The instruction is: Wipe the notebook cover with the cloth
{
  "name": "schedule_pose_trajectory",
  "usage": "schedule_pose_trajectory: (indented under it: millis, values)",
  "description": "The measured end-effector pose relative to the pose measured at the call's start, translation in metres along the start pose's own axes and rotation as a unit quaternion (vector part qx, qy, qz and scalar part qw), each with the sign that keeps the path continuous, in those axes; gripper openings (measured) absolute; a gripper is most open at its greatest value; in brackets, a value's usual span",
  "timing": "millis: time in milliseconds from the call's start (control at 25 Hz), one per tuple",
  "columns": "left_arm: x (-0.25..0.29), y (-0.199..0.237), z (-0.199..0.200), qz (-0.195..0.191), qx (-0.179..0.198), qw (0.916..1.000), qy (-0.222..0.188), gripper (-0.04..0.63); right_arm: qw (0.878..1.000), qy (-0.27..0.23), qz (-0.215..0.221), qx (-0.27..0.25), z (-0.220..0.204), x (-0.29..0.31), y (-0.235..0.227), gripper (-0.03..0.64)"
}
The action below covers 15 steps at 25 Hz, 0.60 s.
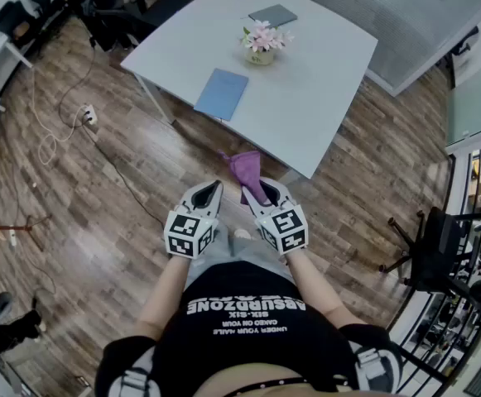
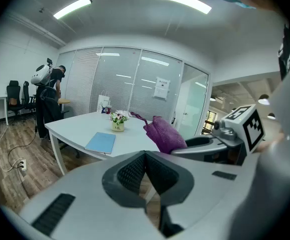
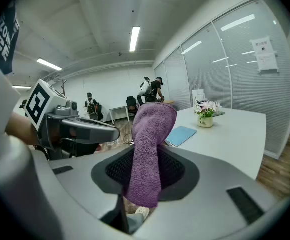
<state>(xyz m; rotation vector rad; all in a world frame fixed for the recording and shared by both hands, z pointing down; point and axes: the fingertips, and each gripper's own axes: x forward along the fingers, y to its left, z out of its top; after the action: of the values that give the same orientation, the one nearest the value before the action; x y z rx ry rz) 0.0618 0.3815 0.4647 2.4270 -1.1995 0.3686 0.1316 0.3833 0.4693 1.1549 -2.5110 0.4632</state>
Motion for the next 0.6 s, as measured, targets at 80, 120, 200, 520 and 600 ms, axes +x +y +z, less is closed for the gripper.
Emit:
schedule_pose_trajectory:
  millis: [80,120,200,520,600]
  values:
    - [0.001,0.003,0.002,0.001,0.003,1.0000,-0.003,0.015,1.000,0.004,0.003,0.002,0.000,0.004,-0.001,0.129]
    - [0.001,0.005,0.004,0.002,0.004,1.0000,-0.005,0.015,1.000,0.005,0.004,0.001,0.000,0.006,-0.001,0.129]
    - [0.002,0.010,0.005,0.002,0.005,1.0000,-0.007,0.015,1.000,0.007,0.006,-0.001,0.000,0.011,0.000,0.129]
    - [0.008,0.048,0.008,0.011,-0.008,0.9999,-0.006,0.015,1.000,0.008,0.010,-0.003,0.013,0.038,-0.001,0.129]
    - [0.017,0.060,0.013,0.009,-0.014,0.9998,-0.007,0.015,1.000,0.007,0.008,0.006,0.018,0.049,-0.009,0.129]
